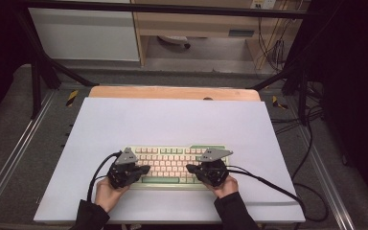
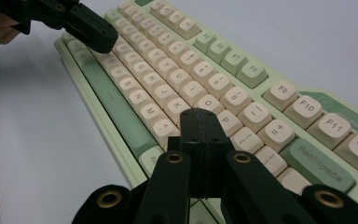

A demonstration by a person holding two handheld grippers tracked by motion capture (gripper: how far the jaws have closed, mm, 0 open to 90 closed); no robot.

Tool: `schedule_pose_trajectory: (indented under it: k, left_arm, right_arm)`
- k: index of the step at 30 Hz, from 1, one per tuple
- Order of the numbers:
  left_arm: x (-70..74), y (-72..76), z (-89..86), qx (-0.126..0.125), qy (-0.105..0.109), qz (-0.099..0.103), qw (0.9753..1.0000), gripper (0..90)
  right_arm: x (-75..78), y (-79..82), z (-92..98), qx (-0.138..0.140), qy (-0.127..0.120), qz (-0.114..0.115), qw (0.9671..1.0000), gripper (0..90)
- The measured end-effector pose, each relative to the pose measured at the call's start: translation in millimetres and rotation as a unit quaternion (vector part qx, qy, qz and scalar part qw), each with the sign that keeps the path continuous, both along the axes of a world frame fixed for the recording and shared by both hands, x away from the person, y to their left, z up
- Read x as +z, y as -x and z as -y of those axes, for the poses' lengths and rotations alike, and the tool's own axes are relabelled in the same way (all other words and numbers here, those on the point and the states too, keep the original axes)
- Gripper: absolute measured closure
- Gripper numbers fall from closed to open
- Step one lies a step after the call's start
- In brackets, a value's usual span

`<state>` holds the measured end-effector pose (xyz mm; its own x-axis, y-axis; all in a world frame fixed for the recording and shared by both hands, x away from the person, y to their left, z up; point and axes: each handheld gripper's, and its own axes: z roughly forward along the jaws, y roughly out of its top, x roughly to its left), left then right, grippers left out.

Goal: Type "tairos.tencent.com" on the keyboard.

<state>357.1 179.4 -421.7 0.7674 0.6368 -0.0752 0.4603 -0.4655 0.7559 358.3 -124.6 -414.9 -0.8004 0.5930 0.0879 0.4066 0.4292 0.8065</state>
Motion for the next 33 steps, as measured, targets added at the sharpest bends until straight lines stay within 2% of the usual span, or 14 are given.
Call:
schedule_pose_trajectory:
  k: [17,20,23,33]
  left_arm:
    - [-7.2,-0.9,6.4,-0.006,-0.02,-0.004,0.9998,90.0]
    - [-6.6,-0.2,6.0,-0.007,-0.019,-0.002,0.9998,90.0]
    - [-3.1,0.2,2.7,-0.003,-0.008,-0.001,1.0,90.0]
    - [4.5,-2.7,-6.9,0.01,0.001,0.008,0.9999,90.0]
  right_arm:
    - [-1.1,0.2,2.6,-0.002,0.0,-0.002,1.0,90.0]
    - [-1.0,0.2,2.9,-0.001,0.001,-0.002,1.0,90.0]
    - [-0.7,0.3,3.0,-0.001,-0.001,-0.002,1.0,90.0]
    - [-1.1,0.4,2.8,0.0,-0.001,-0.002,1.0,90.0]
